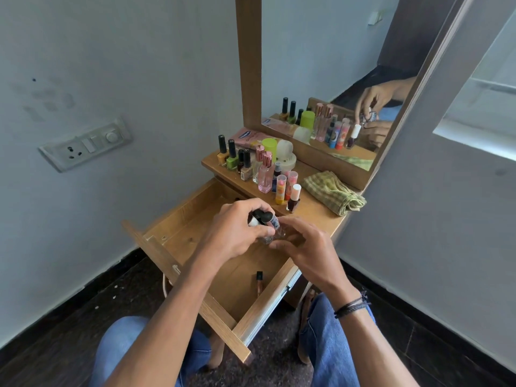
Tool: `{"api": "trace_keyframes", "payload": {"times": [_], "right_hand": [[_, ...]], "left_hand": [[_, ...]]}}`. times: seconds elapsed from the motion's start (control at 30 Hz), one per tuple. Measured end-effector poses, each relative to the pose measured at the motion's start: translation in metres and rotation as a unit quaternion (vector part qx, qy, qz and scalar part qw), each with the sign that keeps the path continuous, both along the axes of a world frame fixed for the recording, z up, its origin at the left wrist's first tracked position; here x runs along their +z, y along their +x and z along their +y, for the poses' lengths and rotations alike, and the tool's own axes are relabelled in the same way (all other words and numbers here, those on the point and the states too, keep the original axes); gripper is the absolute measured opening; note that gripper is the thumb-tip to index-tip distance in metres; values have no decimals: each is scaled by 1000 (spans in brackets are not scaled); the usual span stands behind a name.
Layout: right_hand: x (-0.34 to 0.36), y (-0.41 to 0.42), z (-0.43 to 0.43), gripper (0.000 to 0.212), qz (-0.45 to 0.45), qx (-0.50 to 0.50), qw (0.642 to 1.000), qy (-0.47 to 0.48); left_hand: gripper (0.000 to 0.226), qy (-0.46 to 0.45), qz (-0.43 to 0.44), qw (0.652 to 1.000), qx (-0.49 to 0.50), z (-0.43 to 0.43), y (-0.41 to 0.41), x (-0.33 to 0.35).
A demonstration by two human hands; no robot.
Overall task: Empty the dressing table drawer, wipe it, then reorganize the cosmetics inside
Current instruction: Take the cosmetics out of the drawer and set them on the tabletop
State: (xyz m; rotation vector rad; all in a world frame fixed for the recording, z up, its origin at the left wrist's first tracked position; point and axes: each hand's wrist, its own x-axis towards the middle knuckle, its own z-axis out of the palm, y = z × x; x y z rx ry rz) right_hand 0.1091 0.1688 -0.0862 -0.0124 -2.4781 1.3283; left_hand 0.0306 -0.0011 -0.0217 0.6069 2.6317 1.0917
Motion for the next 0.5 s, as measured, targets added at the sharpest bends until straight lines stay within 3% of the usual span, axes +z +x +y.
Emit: {"api": "trace_keyframes", "payload": {"times": [0.27, 0.5], "right_hand": [[8, -2, 13, 30, -3, -67, 993, -100], [14, -21, 25, 21, 53, -251, 966, -28]], "left_hand": [[29, 38, -1, 999, 1, 13, -2, 0], [19, 89, 29, 991, 91, 20, -13, -3]]}}
